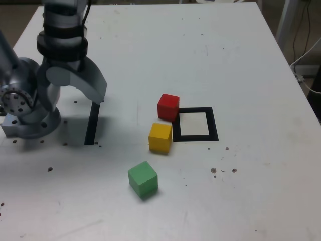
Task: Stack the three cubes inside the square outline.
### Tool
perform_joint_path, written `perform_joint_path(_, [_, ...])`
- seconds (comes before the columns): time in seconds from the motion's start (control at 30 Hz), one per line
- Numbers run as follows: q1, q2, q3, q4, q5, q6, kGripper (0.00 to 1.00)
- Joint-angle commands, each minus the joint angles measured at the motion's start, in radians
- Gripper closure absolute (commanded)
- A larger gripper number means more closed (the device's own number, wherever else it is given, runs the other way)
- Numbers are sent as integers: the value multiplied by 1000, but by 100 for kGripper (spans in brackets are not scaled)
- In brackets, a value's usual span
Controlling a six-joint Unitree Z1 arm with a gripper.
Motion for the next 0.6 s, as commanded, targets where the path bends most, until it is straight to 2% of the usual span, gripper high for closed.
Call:
perform_joint_path(0.0, [-4, 26, -24, 8, 8, -2, 0])
perform_joint_path(0.4, [-44, 182, -190, 12, 63, 49, 0])
perform_joint_path(0.57, [-78, 242, -267, 12, 97, 78, 0])
